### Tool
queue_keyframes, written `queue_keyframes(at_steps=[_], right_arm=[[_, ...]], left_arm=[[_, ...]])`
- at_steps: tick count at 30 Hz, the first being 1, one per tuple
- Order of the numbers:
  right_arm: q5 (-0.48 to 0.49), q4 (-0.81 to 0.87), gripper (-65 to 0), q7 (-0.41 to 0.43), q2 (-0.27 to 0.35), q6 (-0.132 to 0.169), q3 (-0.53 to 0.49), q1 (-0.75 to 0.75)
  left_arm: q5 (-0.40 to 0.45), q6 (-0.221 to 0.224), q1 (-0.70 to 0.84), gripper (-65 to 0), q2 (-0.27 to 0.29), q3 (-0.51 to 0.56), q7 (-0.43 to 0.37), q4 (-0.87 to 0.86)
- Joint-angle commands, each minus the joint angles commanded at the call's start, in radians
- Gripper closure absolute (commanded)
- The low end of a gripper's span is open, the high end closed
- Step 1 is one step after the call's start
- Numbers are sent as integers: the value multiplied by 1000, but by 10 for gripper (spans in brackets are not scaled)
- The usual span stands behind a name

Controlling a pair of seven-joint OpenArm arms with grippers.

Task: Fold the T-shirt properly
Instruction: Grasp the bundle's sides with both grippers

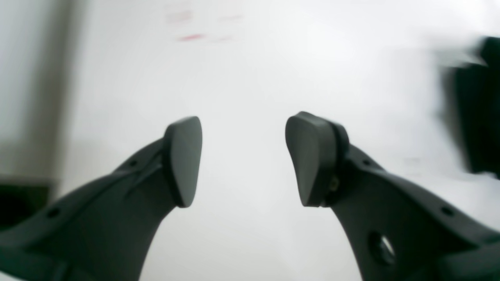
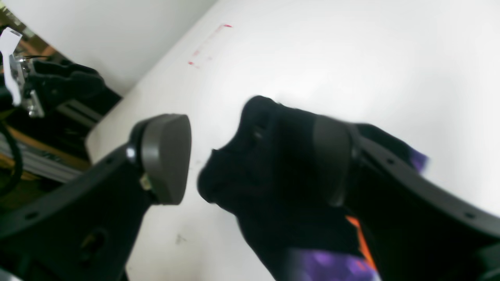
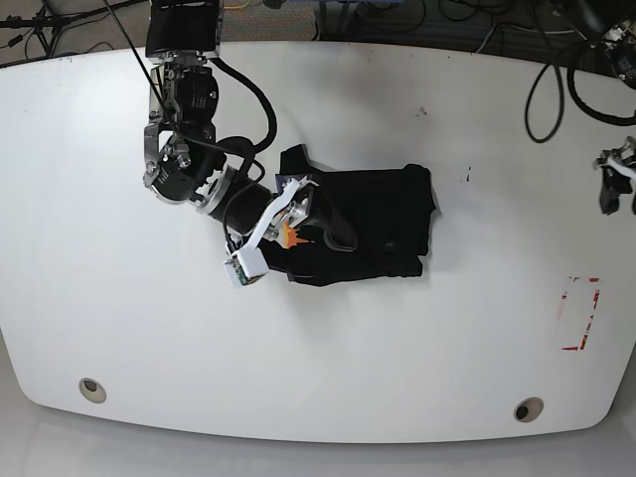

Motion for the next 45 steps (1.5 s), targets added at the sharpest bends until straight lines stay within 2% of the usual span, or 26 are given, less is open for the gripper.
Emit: queue_keyframes(at_steps=[3,6,9,11,12,14,17,18,20,23,25,30,34,36,38,45], right_arm=[[-11,-9,-466,0,0,0,0,6],[-46,-34,-466,3,-2,0,0,29],[-86,-74,-461,6,-2,0,0,57],[-123,-103,-428,11,-2,0,0,75],[-140,-118,-401,15,-3,0,0,89],[-186,-166,-287,40,-3,8,-5,121],[-244,-244,-136,91,-3,5,-40,166],[-255,-258,-114,100,-3,5,-46,172],[-308,-325,-46,146,3,6,-71,199],[-381,-397,-51,213,3,9,-97,218],[-428,-446,-54,264,3,11,-115,224],[-532,-578,-54,410,0,11,-141,235],[-572,-641,-54,477,8,18,-140,233],[-580,-649,-54,496,34,43,-140,216],[-575,-649,-52,502,57,58,-138,199],[-574,-638,-51,509,110,60,-138,121]], left_arm=[[2,0,-2,-351,-2,26,0,-2],[3,0,-6,-351,0,129,-5,43],[3,0,-15,-350,37,262,-5,98],[3,0,-31,-339,74,336,-5,135],[5,24,-37,-325,94,374,-6,149],[20,111,-51,-271,135,470,-6,173],[80,209,-78,-190,190,603,-6,173],[92,223,-84,-178,199,623,-6,173],[161,272,-100,-119,252,709,-6,172],[250,295,-89,-94,325,776,-6,172],[301,294,-74,-93,374,802,-6,172],[413,294,-46,-93,443,862,-20,169],[466,292,-9,-93,448,910,-100,150],[493,292,2,-93,436,925,-146,120],[506,292,0,-94,408,933,-153,83],[502,291,-69,-94,330,996,-166,-60]])
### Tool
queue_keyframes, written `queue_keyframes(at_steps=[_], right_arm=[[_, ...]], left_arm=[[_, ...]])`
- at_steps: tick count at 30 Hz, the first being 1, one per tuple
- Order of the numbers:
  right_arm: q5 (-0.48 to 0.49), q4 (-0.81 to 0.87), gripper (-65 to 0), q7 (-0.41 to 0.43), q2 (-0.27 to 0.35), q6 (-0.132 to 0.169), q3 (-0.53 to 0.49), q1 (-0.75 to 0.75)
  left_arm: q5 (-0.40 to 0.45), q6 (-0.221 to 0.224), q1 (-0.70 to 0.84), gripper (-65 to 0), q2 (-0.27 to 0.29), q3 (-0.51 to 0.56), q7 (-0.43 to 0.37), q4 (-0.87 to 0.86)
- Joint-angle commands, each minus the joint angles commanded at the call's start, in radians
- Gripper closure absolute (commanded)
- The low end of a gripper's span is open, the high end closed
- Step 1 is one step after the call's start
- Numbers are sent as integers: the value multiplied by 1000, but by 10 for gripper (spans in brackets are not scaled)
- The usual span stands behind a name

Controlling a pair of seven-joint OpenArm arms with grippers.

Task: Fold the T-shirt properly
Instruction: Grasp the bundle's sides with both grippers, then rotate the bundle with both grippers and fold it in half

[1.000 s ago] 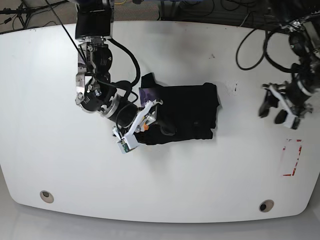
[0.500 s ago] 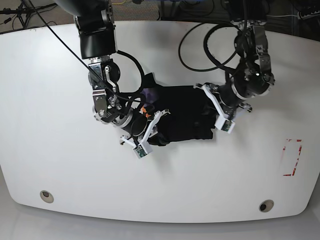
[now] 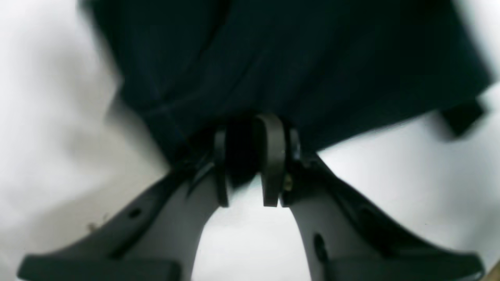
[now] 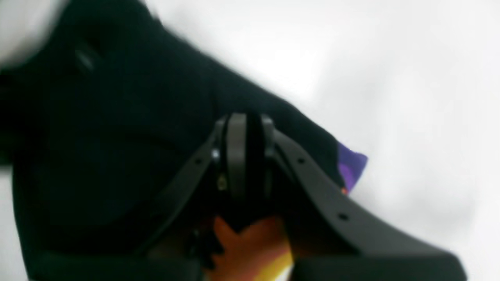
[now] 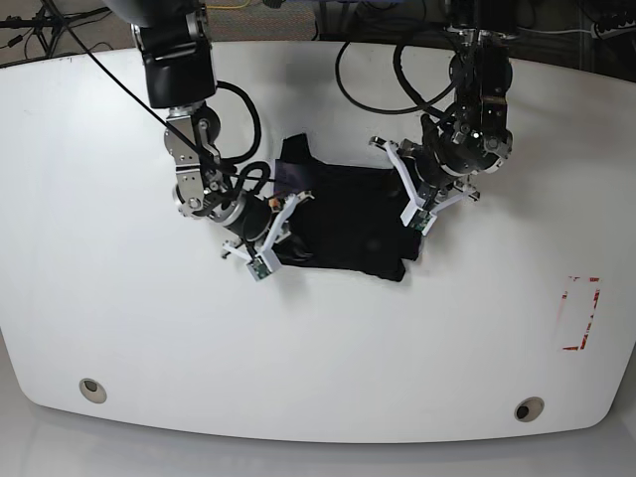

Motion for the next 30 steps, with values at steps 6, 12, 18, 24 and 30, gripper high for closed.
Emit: queue_keyframes(at_steps=[6,12,18,24,30], right_arm=[[0,106,-51,20,9,0,40,-140],[0,215,-51,18,-15,-3,78,-264],[-5,315,-51,14,-52,-9,91,-353],[-8,460,-51,-83,-92,-9,95,-387],[-9,624,-51,-203,-109,-9,95,-399]], left_arm=[[2,0,-60,-94,-15,57,-81,-132],[2,0,-161,-94,-12,118,-129,-279],[2,0,-229,-94,-17,169,-126,-281],[2,0,-278,-94,-20,187,-115,-206],[5,0,-307,-94,-20,183,-43,-95]])
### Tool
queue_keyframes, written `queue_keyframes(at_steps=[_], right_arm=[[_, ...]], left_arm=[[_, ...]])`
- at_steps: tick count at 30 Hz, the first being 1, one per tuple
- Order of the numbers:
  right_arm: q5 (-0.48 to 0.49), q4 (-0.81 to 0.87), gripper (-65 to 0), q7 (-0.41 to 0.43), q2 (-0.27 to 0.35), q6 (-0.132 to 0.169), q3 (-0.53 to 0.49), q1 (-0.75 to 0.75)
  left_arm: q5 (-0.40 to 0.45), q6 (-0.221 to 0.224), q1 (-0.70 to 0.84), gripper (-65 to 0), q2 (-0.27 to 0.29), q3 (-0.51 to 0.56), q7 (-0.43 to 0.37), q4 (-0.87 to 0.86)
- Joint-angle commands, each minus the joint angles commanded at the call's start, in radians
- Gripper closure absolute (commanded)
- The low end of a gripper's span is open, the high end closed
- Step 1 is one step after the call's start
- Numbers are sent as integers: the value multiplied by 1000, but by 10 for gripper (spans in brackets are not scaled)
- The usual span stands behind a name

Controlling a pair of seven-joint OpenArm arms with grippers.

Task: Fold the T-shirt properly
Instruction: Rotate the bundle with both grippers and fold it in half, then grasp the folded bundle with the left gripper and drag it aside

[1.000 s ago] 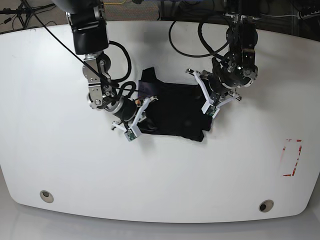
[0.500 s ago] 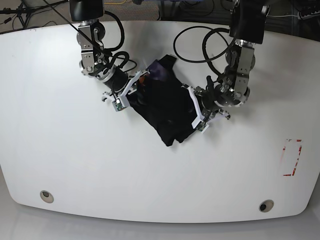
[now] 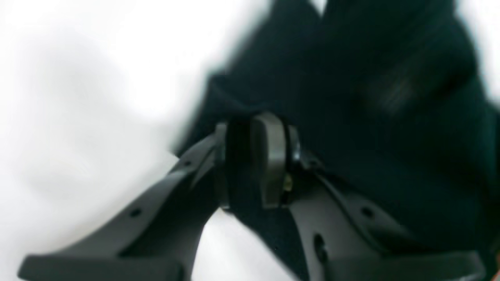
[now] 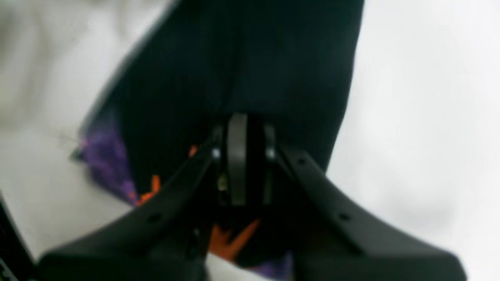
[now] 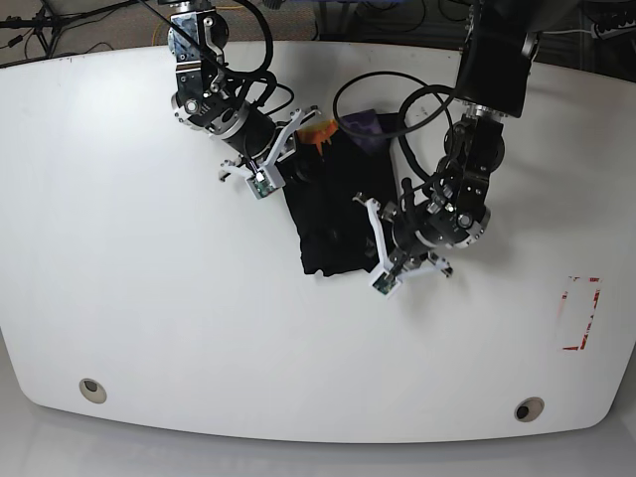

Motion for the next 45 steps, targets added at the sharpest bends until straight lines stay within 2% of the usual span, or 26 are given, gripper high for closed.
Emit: queue_keyframes(at_steps=[5,11,15,19,22,25,30,33,38,40,45], right_arm=[[-2,63,-51,-54,5,0,2,6],[-2,66,-51,-54,41,0,2,2],[-2,61,-51,-54,49,0,3,-5],[-2,44,-51,-54,48,0,28,-17],[-2,41,-51,-54,48,0,52,-15],[-2,43,-51,-54,48,6,80,-17],[8,49,-51,-54,48,8,150,-17],[8,52,-51,-54,48,9,189,-21],[9,69,-51,-55,48,9,229,-25],[9,81,-51,-55,48,17,239,-32],[9,101,-52,-55,48,60,279,-51]], left_arm=[[-3,0,14,-94,-26,0,29,121],[-3,5,141,-94,-21,3,28,212],[2,6,239,-94,32,0,26,247],[2,6,324,-94,60,0,23,255],[2,8,368,-94,60,5,-12,255],[5,9,430,-94,75,2,-94,253],[57,84,462,-94,72,-2,-169,199],[78,97,462,-94,49,-5,-172,153],[63,95,456,-94,2,-31,-172,132],[55,95,454,-94,-12,-49,-166,135],[54,94,454,-96,-51,-75,-164,216]])
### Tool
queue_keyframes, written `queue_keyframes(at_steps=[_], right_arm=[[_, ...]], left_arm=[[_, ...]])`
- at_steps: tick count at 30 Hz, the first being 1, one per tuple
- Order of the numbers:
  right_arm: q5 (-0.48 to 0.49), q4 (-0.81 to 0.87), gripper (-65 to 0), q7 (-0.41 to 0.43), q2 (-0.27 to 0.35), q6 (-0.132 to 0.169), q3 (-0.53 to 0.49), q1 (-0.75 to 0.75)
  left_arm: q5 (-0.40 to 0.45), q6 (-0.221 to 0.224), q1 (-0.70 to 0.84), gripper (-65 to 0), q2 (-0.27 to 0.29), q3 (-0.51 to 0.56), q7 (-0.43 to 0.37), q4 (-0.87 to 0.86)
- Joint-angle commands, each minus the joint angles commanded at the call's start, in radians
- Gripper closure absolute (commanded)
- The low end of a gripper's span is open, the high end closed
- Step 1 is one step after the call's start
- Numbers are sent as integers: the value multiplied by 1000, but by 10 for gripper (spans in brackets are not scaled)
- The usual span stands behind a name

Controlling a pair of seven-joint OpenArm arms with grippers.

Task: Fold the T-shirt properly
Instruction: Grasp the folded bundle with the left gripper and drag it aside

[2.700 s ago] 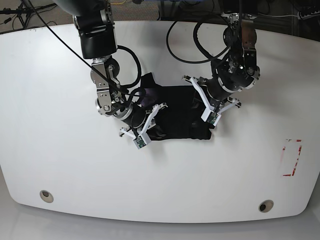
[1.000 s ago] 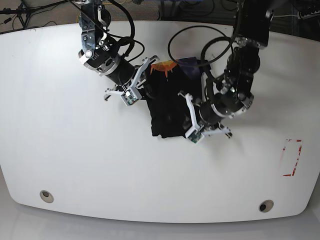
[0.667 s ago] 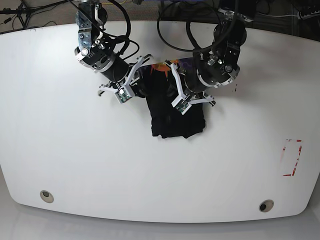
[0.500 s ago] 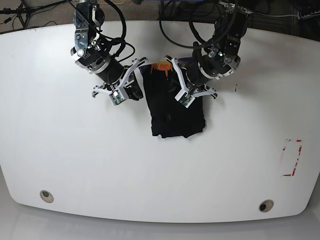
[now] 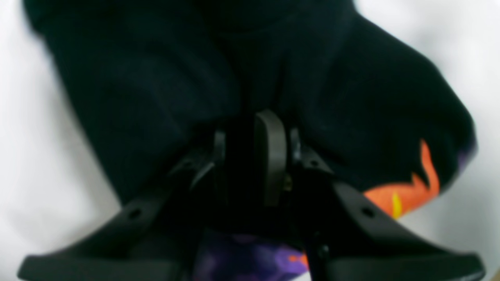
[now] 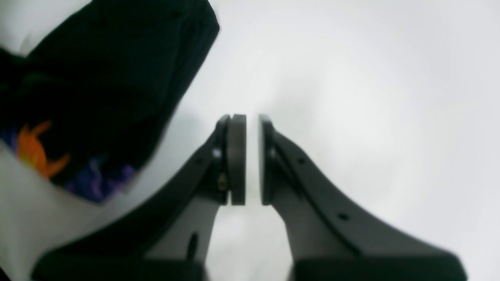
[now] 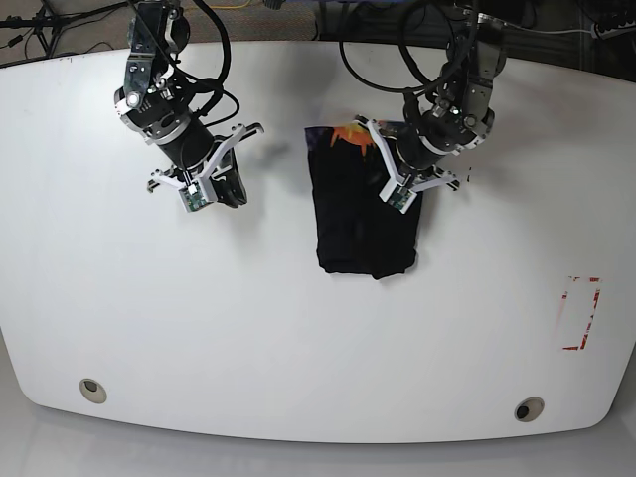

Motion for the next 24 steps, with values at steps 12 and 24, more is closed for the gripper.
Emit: queue_keyframes(at_steps=[12,24], right_arm=[[0,3,-52,0,-3,25,18,-3],[0,3,-52,0,0,25,15,0]], left_arm=[[8,20,-32,-207,69,-3,54,144],[60,310,-44,-475,150,44,-41,80]])
